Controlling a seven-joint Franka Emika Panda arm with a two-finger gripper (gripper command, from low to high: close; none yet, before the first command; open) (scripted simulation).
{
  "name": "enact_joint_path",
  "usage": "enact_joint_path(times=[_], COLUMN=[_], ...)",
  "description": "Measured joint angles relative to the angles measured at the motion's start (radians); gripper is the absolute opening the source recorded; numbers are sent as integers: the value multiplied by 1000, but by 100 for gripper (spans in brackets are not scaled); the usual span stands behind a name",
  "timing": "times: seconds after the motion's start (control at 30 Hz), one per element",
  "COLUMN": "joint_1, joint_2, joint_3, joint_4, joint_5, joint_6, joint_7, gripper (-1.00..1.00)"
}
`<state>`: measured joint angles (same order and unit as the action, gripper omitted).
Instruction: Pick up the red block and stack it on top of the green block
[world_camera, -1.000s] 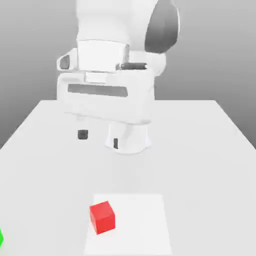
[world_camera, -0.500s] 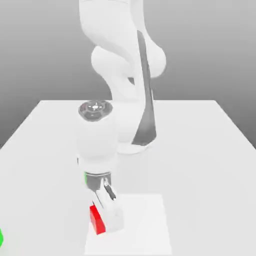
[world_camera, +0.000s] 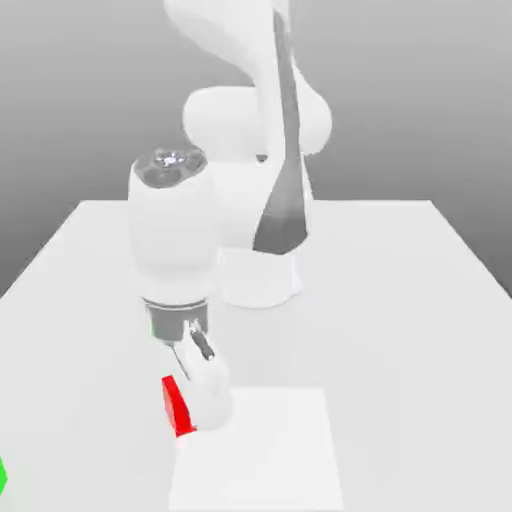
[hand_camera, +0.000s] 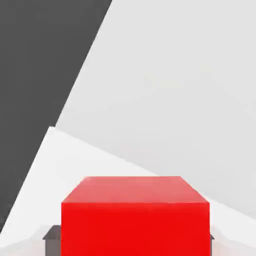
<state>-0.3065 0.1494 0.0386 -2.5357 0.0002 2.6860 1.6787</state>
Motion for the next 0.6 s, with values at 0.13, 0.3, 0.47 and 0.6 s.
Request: enact_joint_path(times=[0.13,0.3,0.47,0.6], joint_1=[-73,-173,-227,-229], joint_2=[68,154,291,318], joint_3=[-46,-96,-111,-109], joint_4=[143,324,416,419], joint_5=[19,39,59,62], joint_6=[-76,-171,-127,-103], joint_7=[-108,-242,-313,-316], gripper=[-100,-100,-100,100])
